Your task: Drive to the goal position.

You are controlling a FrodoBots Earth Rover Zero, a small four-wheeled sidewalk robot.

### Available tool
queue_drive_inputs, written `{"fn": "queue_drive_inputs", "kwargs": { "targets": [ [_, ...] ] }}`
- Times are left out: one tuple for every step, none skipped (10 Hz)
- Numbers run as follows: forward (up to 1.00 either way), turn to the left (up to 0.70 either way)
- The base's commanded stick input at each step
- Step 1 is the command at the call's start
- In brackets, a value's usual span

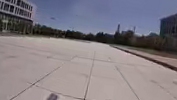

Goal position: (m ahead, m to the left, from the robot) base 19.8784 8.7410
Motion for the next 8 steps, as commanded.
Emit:
{"fn": "queue_drive_inputs", "kwargs": {
  "targets": [
    [0.70,-0.18],
    [0.70,-0.15],
    [0.70,0.01],
    [0.70,0.01],
    [0.70,0.01],
    [0.70,0.01],
    [0.70,0.00],
    [0.70,-0.15]
  ]
}}
